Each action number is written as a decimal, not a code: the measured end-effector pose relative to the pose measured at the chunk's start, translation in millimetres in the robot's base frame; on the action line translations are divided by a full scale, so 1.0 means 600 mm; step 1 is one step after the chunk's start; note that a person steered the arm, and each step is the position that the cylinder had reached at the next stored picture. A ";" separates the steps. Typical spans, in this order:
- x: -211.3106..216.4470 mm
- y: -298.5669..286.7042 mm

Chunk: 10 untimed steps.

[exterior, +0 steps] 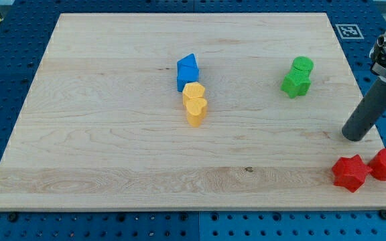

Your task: Move your arm towards the bottom right of the green star

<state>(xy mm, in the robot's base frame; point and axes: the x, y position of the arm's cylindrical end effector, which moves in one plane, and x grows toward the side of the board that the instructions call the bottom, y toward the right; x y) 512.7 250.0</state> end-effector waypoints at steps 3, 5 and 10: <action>-0.027 -0.022; -0.037 -0.022; -0.107 -0.026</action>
<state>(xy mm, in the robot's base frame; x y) 448.6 234.3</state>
